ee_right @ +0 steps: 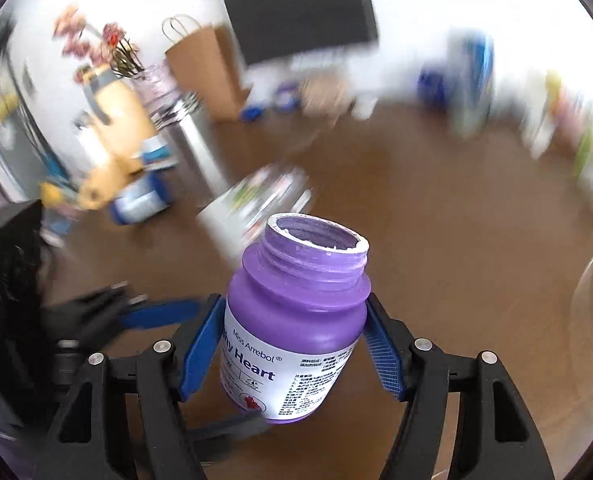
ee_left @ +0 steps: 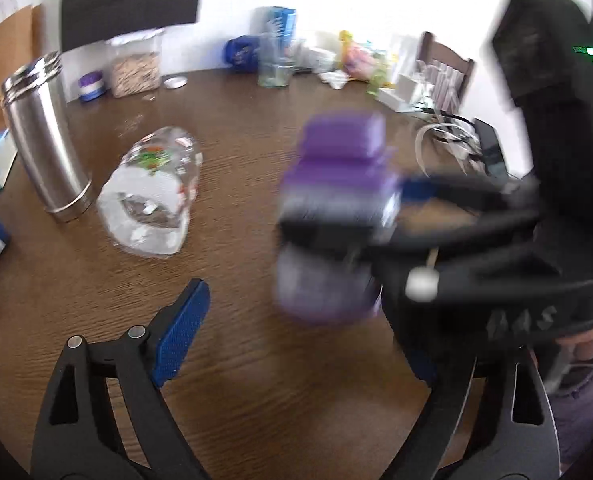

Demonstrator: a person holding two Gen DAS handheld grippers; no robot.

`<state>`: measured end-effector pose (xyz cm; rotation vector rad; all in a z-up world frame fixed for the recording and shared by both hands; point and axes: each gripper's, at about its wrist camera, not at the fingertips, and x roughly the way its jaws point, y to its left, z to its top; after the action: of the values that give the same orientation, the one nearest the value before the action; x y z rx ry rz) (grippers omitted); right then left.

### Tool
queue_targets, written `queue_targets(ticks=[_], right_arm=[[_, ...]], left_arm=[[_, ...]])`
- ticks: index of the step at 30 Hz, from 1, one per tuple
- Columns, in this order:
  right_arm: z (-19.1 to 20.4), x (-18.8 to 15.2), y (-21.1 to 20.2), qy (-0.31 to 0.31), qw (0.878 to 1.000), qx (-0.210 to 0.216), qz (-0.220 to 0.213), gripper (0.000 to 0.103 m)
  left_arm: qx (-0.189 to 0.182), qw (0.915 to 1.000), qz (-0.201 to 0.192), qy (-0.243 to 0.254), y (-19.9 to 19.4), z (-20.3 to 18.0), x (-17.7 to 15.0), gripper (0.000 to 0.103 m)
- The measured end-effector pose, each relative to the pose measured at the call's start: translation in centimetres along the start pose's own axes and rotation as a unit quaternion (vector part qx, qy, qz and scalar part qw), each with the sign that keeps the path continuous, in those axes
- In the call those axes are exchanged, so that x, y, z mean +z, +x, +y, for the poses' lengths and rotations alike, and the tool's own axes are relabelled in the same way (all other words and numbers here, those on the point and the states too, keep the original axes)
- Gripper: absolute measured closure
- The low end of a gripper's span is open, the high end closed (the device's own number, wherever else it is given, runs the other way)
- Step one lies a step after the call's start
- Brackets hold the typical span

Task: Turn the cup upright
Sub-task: 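Lift and rotate the purple bottle upright with the right gripper, lower it, then open the right gripper and withdraw it from the upright bottle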

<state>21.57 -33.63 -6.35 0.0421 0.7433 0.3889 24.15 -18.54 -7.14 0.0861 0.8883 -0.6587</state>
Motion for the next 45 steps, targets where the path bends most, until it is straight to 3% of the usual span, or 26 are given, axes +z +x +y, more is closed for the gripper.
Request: queue_targets(ticks=[5,7,16,24,30,34,36,39,42,45], right_arm=[[1.1,1.3,1.7,-0.111,0.992,-0.037,-0.045,0.031],[1.4,1.4,2.6,-0.125,0.989,-0.052,-0.055,0.031],[0.0,0.7,3.9,-0.077,0.996,-0.028,-0.022,0.030],[0.2,1.1,0.9,-0.049,0.998,-0.011,-0.023,0.024],[0.7,0.0,-3.9,-0.031,0.999,-0.039,-0.022,0.024],[1.3,-2.4,-8.2,0.018,0.999,-0.047,-0.016,0.024],[2.0,-3.8,-10.3,0.041,0.998,-0.037,-0.024,0.024],[3.5,-6.5,-14.3,0.079,0.993,0.014,-0.083,0.020],[4.3,-9.5,-17.5,0.114,0.980,0.087,-0.138,0.020],[4.9,-11.8,-19.7,0.159,0.969,0.120,-0.144,0.019]], left_arm=[[0.032,0.9985,0.002,-0.044,0.8,1.6,0.9,0.019],[0.045,0.9981,0.004,-0.043,1.1,1.8,1.1,0.021],[0.051,0.9967,0.018,-0.060,2.3,2.8,0.7,0.019],[0.067,0.9966,0.007,-0.047,0.8,1.6,0.4,0.019],[0.080,0.9956,-0.019,-0.044,-4.4,0.0,-1.1,0.017],[0.095,0.9933,-0.045,-0.048,-9.2,-1.0,-3.0,0.013],[0.105,0.9917,-0.056,-0.048,-11.4,-1.5,-4.2,0.013],[0.131,0.9868,-0.082,-0.048,-14.9,-2.3,-6.1,0.013],[0.152,0.9803,-0.117,-0.046,-18.4,-3.1,-8.3,0.004],[0.162,0.9764,-0.135,-0.048,-21.2,-3.7,-10.3,0.002]])
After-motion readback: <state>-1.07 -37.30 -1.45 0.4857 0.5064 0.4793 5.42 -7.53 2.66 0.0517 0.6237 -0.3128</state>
